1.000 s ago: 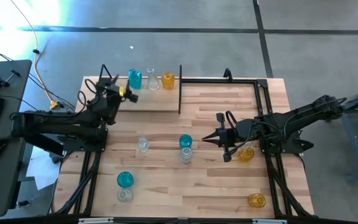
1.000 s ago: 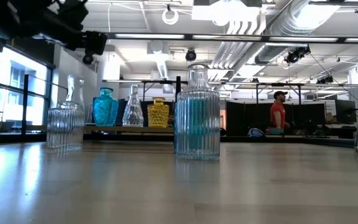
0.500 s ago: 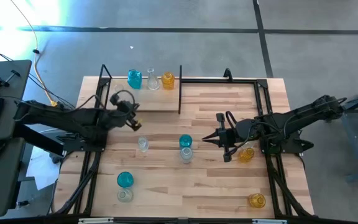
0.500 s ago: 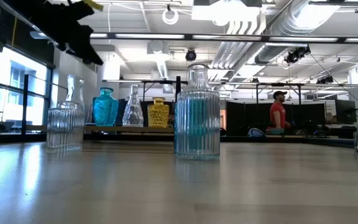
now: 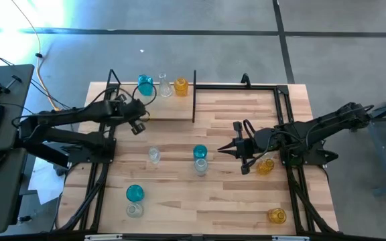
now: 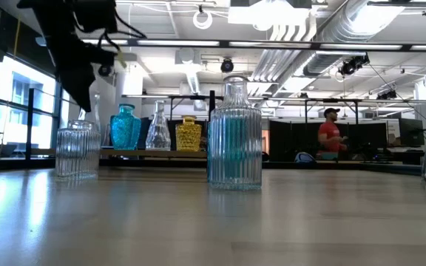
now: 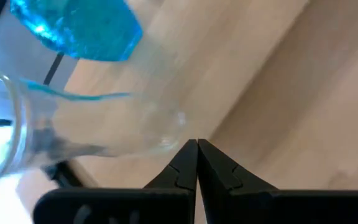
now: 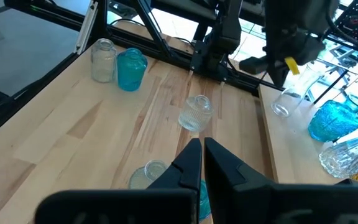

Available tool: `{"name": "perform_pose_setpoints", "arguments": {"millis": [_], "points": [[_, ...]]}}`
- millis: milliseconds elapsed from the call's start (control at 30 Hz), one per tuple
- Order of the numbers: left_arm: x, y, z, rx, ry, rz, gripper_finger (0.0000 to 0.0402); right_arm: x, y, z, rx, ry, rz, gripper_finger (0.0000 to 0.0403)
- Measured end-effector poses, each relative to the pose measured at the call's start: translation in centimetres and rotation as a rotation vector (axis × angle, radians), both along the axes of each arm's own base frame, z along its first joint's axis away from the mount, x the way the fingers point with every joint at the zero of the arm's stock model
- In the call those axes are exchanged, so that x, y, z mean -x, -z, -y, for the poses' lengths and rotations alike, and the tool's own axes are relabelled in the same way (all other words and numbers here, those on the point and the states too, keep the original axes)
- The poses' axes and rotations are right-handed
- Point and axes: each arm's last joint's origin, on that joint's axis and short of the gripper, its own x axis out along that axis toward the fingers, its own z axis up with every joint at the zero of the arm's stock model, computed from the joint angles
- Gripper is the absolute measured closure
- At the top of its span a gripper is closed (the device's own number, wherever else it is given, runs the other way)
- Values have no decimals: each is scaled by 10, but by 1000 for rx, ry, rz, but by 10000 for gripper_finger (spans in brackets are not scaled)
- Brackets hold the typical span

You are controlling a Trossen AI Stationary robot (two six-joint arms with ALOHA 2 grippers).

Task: Sort vases onto shelf
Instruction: Put the transparent vase on the shelf

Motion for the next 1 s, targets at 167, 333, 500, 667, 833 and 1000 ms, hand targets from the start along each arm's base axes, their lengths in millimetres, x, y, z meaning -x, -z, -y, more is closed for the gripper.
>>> {"name": "perform_pose_setpoints", "arguments": {"millis": [167, 333, 500, 667, 833, 1000], "points": [[1, 8, -17, 5, -48, -83, 401, 0, 0, 0, -2, -5, -1, 403], [6, 12, -32, -10, -94, -156, 401, 0, 0, 0, -3, -6, -1, 403], [11, 14, -44, -36, -134, -208, 401, 0, 0, 0, -3, -7, -1, 403], [14, 14, -55, -55, -165, -199, 401, 0, 0, 0, -3, -7, -1, 403], [17, 12, -66, -84, -199, -170, 401, 0, 0, 0, -3, -7, -1, 403], [21, 12, -68, -41, -231, -123, 401, 0, 0, 0, -3, -6, -1, 403]]}}
